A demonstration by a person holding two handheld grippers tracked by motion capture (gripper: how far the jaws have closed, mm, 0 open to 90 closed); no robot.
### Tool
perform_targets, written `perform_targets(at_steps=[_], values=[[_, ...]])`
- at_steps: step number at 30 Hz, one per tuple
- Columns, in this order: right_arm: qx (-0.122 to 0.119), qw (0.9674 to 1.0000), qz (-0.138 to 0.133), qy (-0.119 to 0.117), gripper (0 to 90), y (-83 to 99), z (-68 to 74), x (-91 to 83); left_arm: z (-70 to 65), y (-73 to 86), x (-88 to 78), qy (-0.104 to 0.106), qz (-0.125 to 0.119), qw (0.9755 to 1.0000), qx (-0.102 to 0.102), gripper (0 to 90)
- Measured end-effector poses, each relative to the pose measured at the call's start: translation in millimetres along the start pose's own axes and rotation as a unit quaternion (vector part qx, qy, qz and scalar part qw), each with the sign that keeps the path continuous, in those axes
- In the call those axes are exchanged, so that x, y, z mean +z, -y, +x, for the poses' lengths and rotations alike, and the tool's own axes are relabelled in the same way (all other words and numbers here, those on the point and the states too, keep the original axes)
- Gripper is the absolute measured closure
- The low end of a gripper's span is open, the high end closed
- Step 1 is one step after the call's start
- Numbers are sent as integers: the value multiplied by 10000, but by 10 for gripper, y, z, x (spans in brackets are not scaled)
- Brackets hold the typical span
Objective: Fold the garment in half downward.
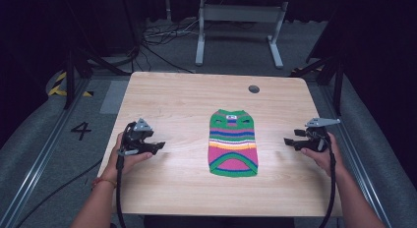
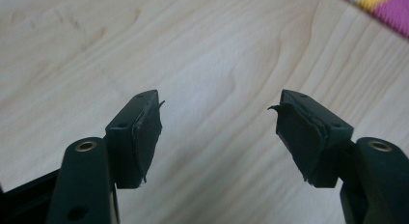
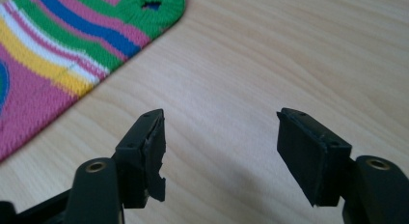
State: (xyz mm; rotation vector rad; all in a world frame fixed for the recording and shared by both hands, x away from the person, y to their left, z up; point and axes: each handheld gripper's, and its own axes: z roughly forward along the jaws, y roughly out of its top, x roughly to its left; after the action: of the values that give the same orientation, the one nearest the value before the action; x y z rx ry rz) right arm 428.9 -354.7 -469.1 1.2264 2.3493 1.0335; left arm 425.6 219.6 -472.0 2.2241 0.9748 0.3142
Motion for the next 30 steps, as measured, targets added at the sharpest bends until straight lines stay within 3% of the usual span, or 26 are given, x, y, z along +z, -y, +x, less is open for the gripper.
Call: perform_targets(at_steps=[6, 12, 20, 30], values=[[-194, 9998, -43, -89, 389, -304, 53, 141, -77, -425, 265, 113, 63, 9994, 313, 340], [-340, 9992, -54, -180, 424, -591, 128, 337, -142, -770, 544, 133, 75, 9987, 480, 357], [-454, 9986, -90, -256, 501, -893, 187, 621, -222, -1144, 904, 157, 67, 9988, 460, 406], [-562, 9981, 108, -238, 574, -1106, 239, 1006, -349, -1414, 1302, 105, 156, 9991, 375, 485]])
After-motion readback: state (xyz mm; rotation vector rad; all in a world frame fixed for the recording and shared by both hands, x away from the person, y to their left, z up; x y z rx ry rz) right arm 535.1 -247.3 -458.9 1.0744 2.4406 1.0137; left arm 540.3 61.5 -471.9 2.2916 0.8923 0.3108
